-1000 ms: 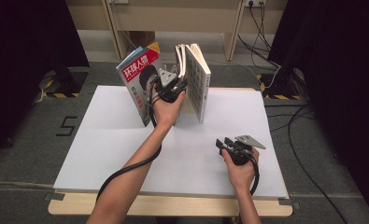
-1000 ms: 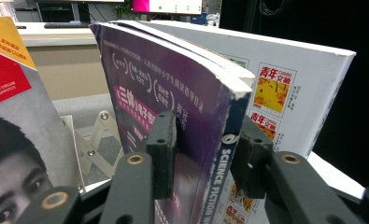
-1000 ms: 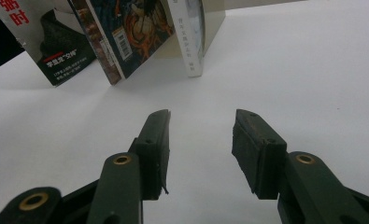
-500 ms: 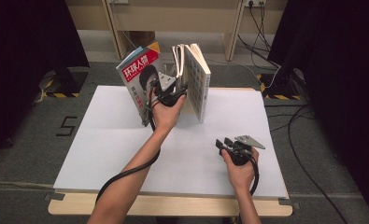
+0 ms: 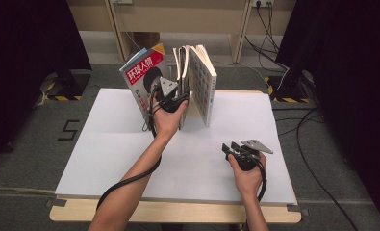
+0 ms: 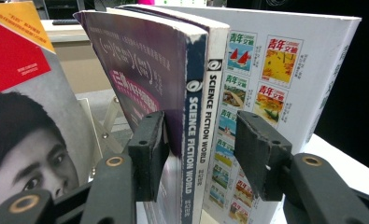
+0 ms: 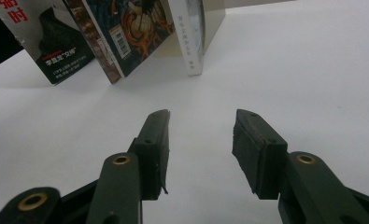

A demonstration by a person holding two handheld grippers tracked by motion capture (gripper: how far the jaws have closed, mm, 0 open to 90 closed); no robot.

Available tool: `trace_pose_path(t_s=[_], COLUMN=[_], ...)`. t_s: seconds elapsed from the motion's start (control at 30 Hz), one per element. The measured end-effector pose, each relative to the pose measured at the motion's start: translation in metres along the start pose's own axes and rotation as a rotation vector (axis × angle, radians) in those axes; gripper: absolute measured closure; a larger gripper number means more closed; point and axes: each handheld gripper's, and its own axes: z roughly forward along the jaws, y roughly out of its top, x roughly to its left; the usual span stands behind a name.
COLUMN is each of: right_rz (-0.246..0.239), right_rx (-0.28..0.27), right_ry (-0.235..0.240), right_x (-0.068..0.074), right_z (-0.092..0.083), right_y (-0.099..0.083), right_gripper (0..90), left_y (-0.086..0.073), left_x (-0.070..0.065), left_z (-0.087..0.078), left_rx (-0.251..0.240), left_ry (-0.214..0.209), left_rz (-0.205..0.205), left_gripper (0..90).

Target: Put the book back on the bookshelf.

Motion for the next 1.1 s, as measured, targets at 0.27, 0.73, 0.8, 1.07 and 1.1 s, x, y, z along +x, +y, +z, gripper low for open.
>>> trace_pose_path(t_s=[0.27,0.73,0.8,1.07,1.1], right_rz=[-0.002,-0.001,0.000,0.000,-0.001], right_rx=[0.004,0.000,-0.001,0.002,0.002], right_ry=[-0.001,-0.003,-0.004,-0.003,-0.003], right_x=[0.000,-0.002,-0.003,-0.004,-0.004], right_z=[0.000,0.000,-0.001,0.000,0.000], right_y=[0.000,0.000,0.000,-0.001,-0.001], right_gripper=[56.4,56.3,56.3,56.3,56.3], left_y=[-0.001,0.009,0.010,0.012,0.012], left_x=[0.005,-0.013,-0.015,-0.021,-0.022], left_z=[0.010,0.023,0.026,0.030,0.031], left_rx=[0.040,0.082,0.082,0.088,0.090], left_ry=[0.017,0.012,0.016,0.011,0.018], left_rz=[0.003,-0.008,-0.009,-0.002,0.010], left_gripper=[64.5,71.6,71.9,70.8,71.6])
